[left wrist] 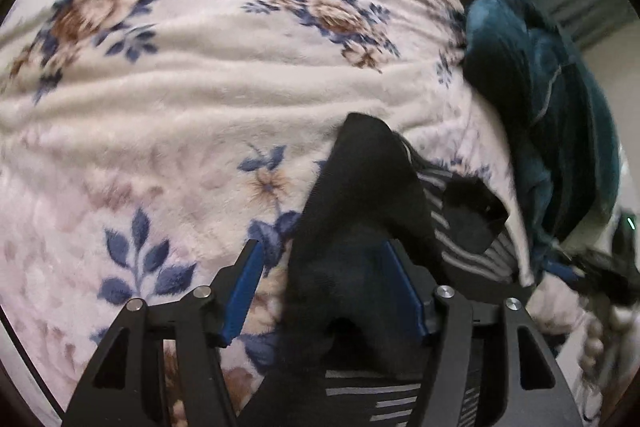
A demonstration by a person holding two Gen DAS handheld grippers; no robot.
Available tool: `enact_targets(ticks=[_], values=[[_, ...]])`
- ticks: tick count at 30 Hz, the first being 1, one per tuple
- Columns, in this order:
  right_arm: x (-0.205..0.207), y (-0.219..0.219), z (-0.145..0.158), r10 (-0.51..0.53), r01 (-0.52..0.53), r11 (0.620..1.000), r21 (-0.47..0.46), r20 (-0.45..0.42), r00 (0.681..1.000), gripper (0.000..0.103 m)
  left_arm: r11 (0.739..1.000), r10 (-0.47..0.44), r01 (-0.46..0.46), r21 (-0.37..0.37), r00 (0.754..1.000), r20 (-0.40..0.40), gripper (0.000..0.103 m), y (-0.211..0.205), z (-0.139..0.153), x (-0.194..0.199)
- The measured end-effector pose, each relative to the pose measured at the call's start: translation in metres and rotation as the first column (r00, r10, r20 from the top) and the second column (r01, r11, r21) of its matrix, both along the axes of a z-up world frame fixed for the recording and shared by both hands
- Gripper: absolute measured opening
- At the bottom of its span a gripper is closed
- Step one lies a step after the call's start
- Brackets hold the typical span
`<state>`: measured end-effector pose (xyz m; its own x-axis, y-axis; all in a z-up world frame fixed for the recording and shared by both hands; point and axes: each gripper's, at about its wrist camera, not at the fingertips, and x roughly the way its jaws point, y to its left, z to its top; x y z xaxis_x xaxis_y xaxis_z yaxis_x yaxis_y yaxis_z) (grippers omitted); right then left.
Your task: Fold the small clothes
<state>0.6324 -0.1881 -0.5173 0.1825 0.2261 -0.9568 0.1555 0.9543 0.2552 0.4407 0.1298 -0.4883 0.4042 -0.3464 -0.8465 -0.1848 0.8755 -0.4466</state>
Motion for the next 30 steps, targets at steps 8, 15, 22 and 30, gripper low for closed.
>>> enact_targets(ticks=[8, 15, 22, 30], values=[[-0.103, -0.172, -0.021, -0.361, 0.358, 0.932, -0.047, -0.105, 0.926, 0.050, 0.993, -0.069, 0.073, 0.094, 0.997, -0.040, 0.060, -0.039, -0.001, 0.035], [-0.089, -0.151, -0.086, -0.250, 0.245, 0.968, -0.051, -0.161, 0.955, 0.050, 0.971, -0.134, 0.139, 0.195, 0.990, -0.042, 0.060, -0.074, 0.006, 0.056], [-0.107, -0.134, -0.055, -0.253, 0.252, 0.939, -0.234, 0.027, 0.967, 0.008, 0.946, -0.171, 0.182, 0.269, 0.983, -0.064, 0.060, -0.094, -0.017, 0.068], [-0.082, -0.166, -0.054, -0.283, 0.279, 0.944, -0.175, 0.003, 0.959, 0.008, 0.943, -0.129, 0.152, 0.298, 0.987, -0.096, 0.059, -0.080, -0.041, 0.080]])
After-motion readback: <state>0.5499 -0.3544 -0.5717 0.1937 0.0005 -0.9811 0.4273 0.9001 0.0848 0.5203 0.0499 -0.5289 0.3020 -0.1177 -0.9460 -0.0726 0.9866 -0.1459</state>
